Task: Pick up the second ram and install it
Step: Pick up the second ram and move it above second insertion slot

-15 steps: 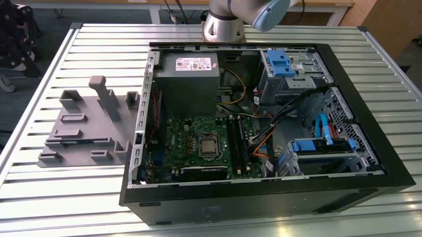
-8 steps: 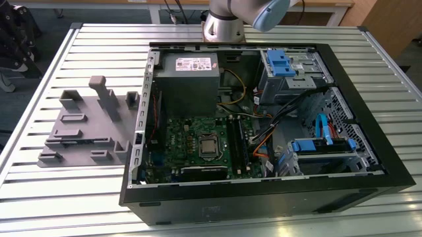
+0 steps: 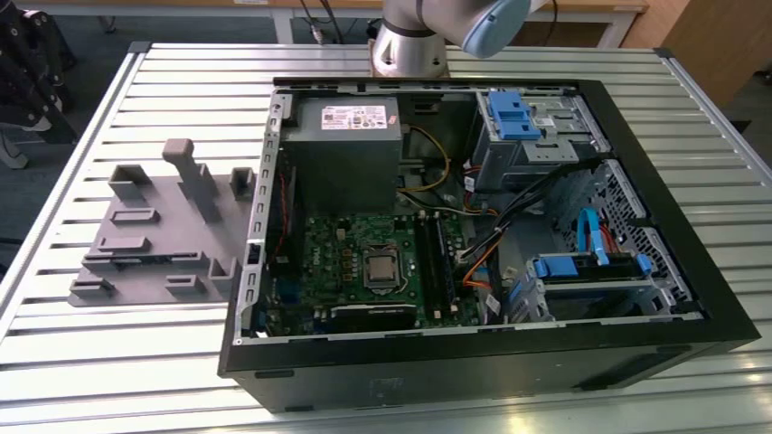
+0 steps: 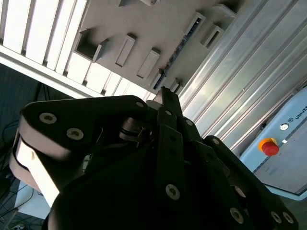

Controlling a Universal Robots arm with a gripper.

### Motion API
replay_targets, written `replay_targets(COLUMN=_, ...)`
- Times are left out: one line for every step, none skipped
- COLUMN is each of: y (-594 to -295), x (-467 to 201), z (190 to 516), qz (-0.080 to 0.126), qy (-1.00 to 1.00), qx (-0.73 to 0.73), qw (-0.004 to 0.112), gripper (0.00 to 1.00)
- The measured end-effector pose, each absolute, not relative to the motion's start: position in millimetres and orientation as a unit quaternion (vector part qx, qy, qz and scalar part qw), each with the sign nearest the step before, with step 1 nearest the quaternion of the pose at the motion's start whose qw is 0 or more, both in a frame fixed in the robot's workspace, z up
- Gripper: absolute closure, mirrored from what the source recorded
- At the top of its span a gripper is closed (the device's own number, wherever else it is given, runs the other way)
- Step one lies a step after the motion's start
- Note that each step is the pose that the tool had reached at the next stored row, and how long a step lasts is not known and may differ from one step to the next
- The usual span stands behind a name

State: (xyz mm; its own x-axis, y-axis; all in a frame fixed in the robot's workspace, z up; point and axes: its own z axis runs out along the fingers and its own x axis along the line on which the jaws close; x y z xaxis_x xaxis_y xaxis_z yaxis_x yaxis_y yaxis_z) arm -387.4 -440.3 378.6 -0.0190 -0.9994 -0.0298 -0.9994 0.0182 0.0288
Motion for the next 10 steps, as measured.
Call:
replay_targets(y=-440.3, x=-387.4, z=378.6, qz=0.021, qy=0.713, qx=-0.700, qw=0.000, gripper=0.89)
replay_targets(y=-440.3, x=-387.4, z=378.6, qz=0.021, qy=0.713, qx=-0.700, qw=0.000, gripper=0.89)
replay_targets(y=-440.3, x=-387.4, z=378.6, qz=0.021, qy=0.713, qx=-0.700, qw=0.000, gripper=0.89)
replay_targets(y=-440.3, x=-387.4, z=378.6, qz=0.021, qy=0.713, qx=-0.700, qw=0.000, gripper=0.89)
replay_targets(y=-440.3, x=-387.4, z=378.6, qz=0.021, qy=0.713, qx=-0.700, qw=0.000, gripper=0.89)
replay_targets(y=-440.3, x=-387.5, z=378.6, qz=0.021, qy=0.713, qx=-0.700, qw=0.000, gripper=0.89)
replay_targets(y=-440.3, x=-387.4, z=378.6, qz=0.021, qy=0.713, qx=-0.700, qw=0.000, gripper=0.89)
replay_targets(y=-440.3, x=-387.4, z=378.6, qz=0.021, qy=0.713, qx=-0.701, qw=0.000, gripper=0.89)
replay_targets(y=-440.3, x=-387.4, z=378.6, qz=0.021, qy=0.713, qx=-0.701, qw=0.000, gripper=0.89)
replay_targets(y=-440.3, x=-387.4, z=378.6, qz=0.021, qy=0.712, qx=-0.702, qw=0.000, gripper=0.89)
